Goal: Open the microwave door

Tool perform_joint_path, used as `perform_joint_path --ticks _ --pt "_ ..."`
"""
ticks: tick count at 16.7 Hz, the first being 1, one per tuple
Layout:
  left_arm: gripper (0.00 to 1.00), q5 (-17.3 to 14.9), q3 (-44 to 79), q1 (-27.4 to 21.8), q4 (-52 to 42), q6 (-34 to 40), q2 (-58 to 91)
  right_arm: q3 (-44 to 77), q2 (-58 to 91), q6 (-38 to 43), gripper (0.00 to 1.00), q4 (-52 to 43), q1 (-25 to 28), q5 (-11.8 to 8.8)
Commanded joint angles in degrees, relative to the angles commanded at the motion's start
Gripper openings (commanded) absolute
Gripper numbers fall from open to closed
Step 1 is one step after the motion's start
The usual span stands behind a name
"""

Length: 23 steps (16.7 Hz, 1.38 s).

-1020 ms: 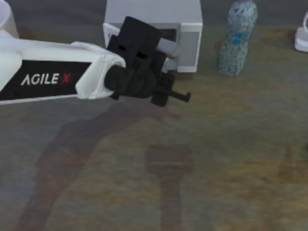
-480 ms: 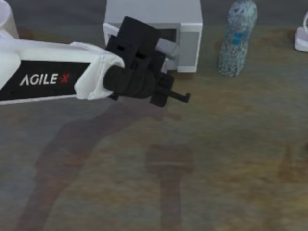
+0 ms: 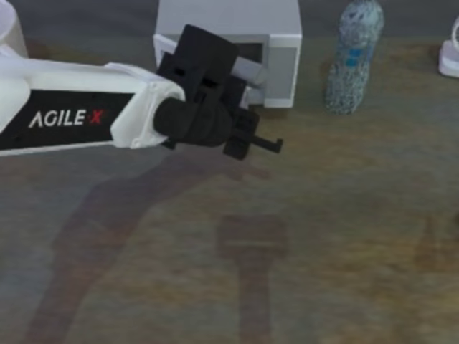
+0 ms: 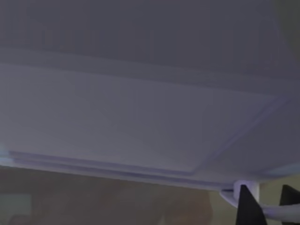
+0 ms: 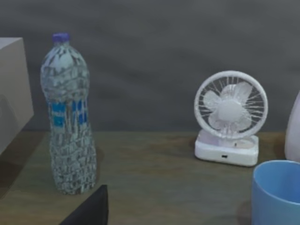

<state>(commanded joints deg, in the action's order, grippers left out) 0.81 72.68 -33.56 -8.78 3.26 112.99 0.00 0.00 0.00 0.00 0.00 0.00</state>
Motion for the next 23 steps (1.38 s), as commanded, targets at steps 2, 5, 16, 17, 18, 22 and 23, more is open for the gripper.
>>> perform_joint_path --ticks 2,5,16,17,18,22,23 --pt "0.00 0.00 0.00 0.00 0.00 0.00 0.00 0.00 0.00 0.00 1.00 0.00 0.00 0.00" --pt "0.00 0.00 0.00 0.00 0.00 0.00 0.00 0.00 0.00 0.00 1.00 0.00 0.00 0.00" --pt "0.00 -3.09 -2.29 1.16 0.63 -3.42 -1.60 0.00 0.00 0.00 1.00 0.00 0.00 0.00" --pt "0.00 -3.56 -2.70 1.45 0.71 -4.05 -1.88 0.00 0.00 0.00 1.00 0.00 0.00 0.00" --pt "0.00 -3.85 -2.94 1.62 0.78 -4.46 -2.06 0.00 0.00 0.00 1.00 0.00 0.00 0.00" --pt "0.00 -3.87 -2.96 1.63 0.78 -4.49 -2.07 0.00 0.00 0.00 1.00 0.00 0.00 0.00" --pt "0.00 -3.87 -2.96 1.63 0.78 -4.49 -2.07 0.00 0.00 0.00 1.00 0.00 0.00 0.00"
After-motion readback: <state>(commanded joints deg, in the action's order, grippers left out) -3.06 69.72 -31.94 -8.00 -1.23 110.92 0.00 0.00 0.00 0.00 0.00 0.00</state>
